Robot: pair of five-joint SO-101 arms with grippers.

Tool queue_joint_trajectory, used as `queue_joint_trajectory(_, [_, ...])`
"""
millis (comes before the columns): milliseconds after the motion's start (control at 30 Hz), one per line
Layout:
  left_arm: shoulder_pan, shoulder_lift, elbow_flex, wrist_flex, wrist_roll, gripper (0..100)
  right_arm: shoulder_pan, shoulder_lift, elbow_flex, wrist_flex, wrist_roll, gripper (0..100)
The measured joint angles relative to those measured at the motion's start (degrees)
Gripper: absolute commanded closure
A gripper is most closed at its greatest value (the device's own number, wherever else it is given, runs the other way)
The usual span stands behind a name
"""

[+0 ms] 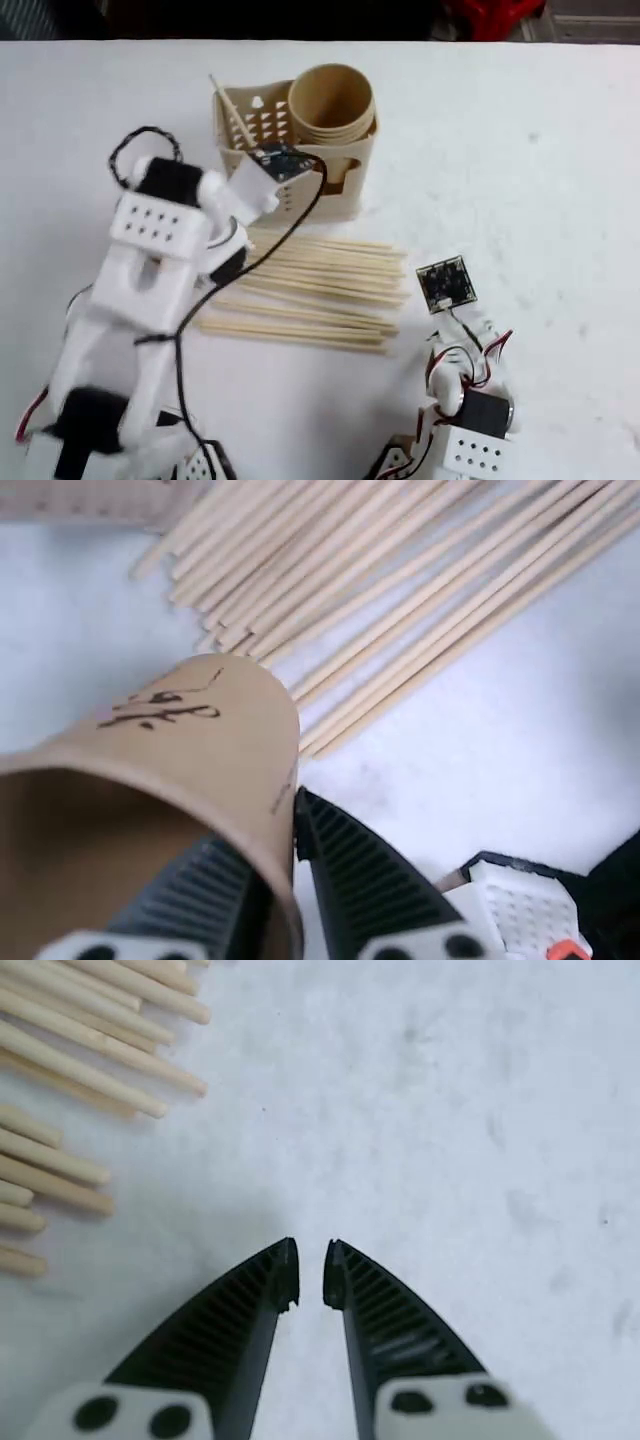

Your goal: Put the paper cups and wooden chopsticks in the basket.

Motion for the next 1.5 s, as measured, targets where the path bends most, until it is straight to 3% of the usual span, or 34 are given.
queue_joint_trajectory(300, [2.55,-22.95,-2.46,0.26,3.34,98,0.0,0.0,0.0,0.0,0.0,93.9])
queue_joint_trajectory(467, [6.68,-28.75,-9.23,0.09,10.55,98,0.0,0.0,0.0,0.0,0.0,93.9])
queue_joint_trajectory(700, [11.43,-28.57,-13.71,-14.51,16.53,98,0.0,0.0,0.0,0.0,0.0,93.9])
queue_joint_trajectory(900, [12.4,-17.05,-15.74,-30.42,16.97,98,0.0,0.0,0.0,0.0,0.0,93.9])
queue_joint_trajectory(1033, [13.19,-6.77,-20.66,-34.55,16.97,98,0.0,0.0,0.0,0.0,0.0,93.9])
queue_joint_trajectory(1233, [13.98,10.02,-35.25,-32.18,16.97,98,0.0,0.0,0.0,0.0,0.0,93.9])
queue_joint_trajectory(1500, [13.98,26.81,-54.68,-21.63,16.97,98,0.0,0.0,0.0,0.0,0.0,93.9])
